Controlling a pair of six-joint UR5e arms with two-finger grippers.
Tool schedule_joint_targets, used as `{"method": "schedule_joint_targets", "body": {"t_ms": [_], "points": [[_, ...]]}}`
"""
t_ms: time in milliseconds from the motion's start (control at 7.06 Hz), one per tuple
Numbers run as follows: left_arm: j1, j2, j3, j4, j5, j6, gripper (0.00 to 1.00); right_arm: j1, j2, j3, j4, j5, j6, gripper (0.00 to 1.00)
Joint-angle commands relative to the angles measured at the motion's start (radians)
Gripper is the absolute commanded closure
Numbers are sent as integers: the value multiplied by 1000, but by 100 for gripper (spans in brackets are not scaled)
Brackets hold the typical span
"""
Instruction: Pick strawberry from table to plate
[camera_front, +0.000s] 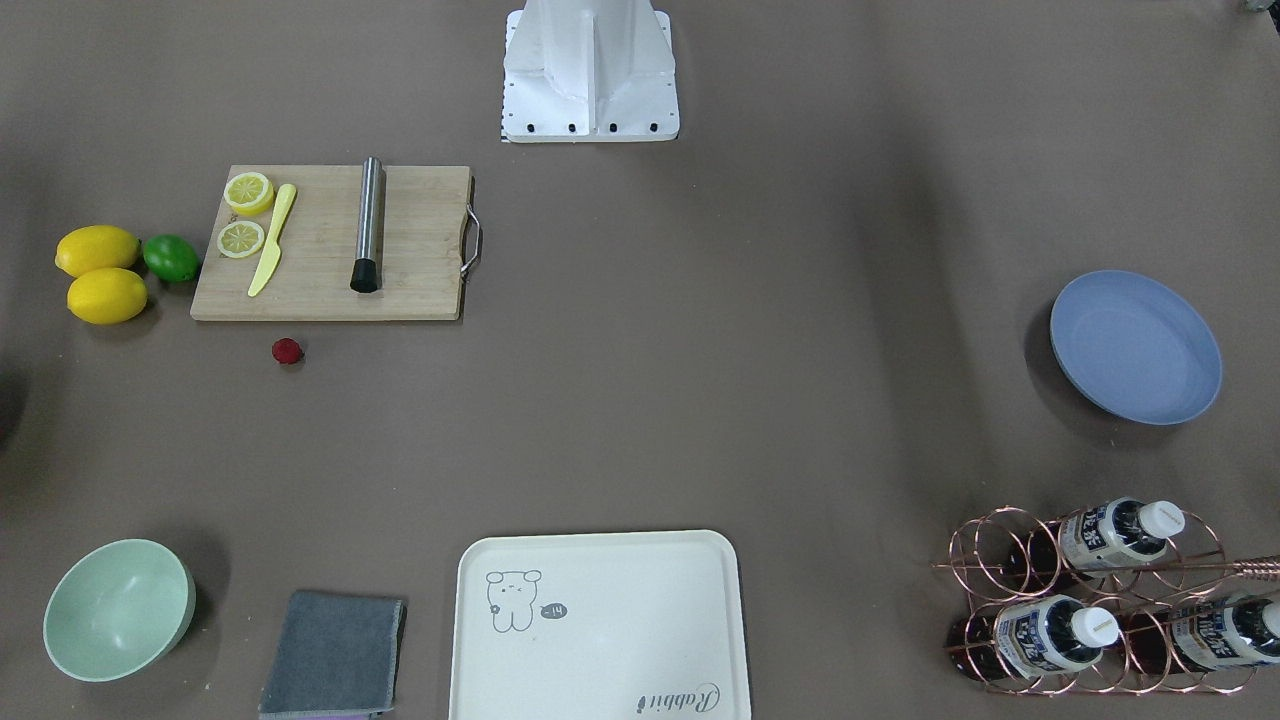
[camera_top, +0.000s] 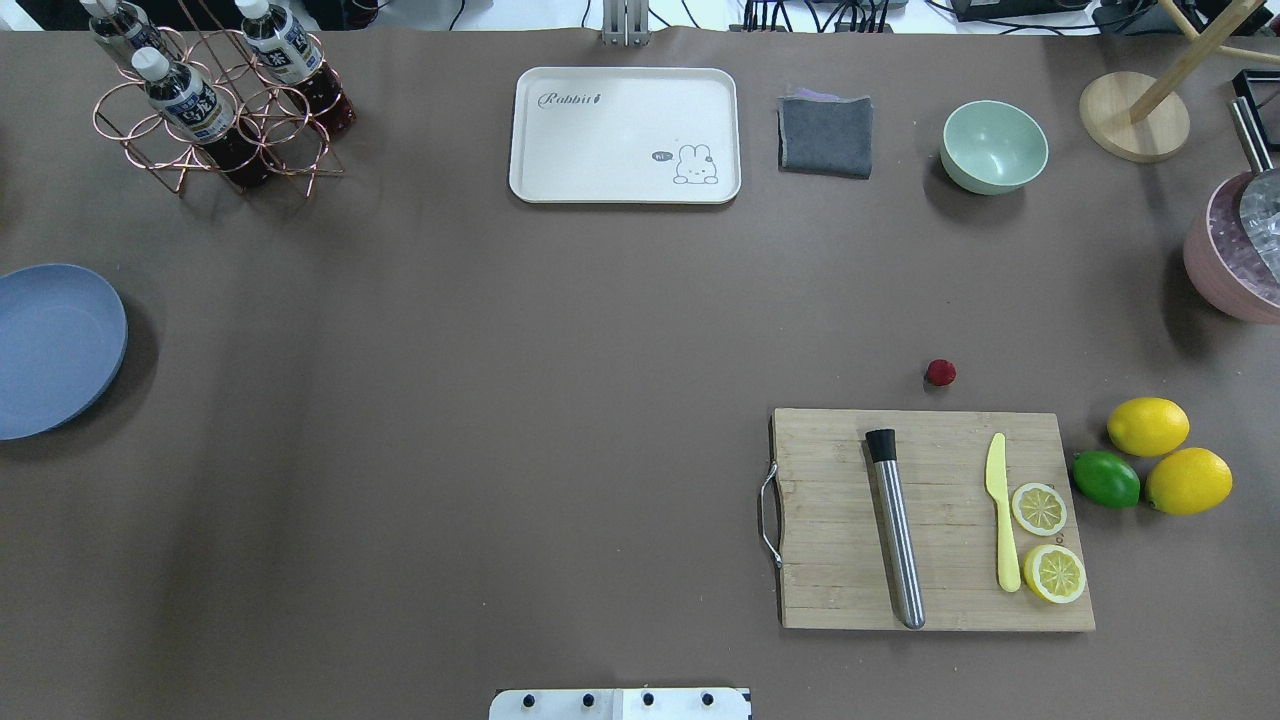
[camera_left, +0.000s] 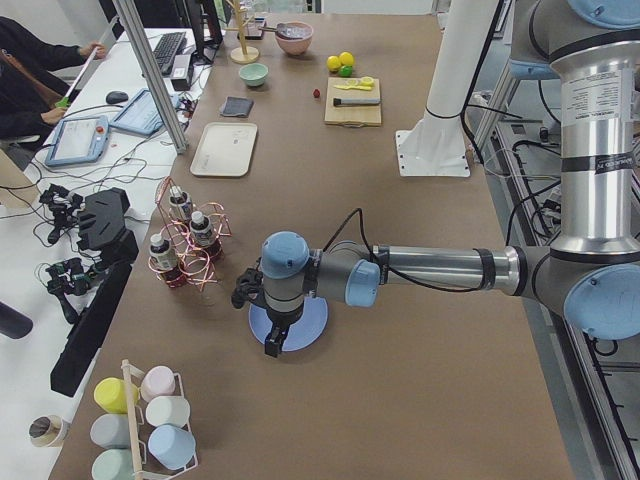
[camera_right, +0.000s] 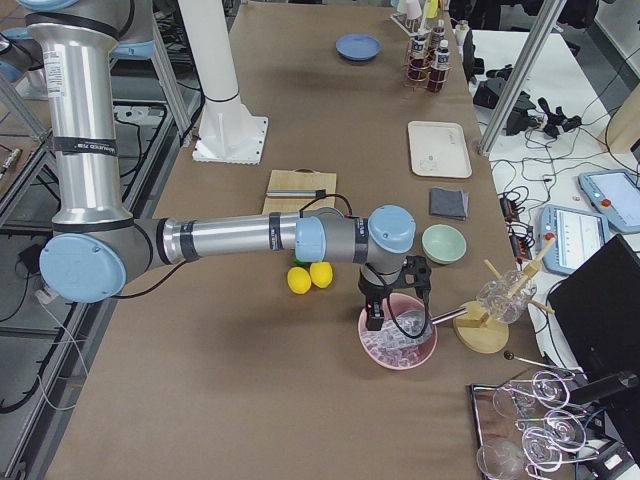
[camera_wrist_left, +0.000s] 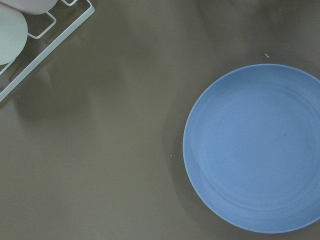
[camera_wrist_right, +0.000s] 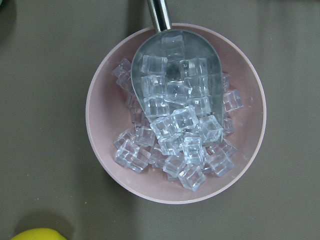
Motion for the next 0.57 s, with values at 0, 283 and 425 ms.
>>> {"method": "schedule_joint_targets", "body": {"t_ms": [0, 283, 425], "points": [[-2, 5, -3, 0, -3, 6, 2, 0, 2, 1, 0, 1, 0, 0], [3, -29, -1, 5, 2, 0, 2, 0, 2, 7, 0, 1, 0, 0], [8, -29, 4, 3, 5, -1, 2, 0, 2, 7, 0, 1, 0, 0]]}}
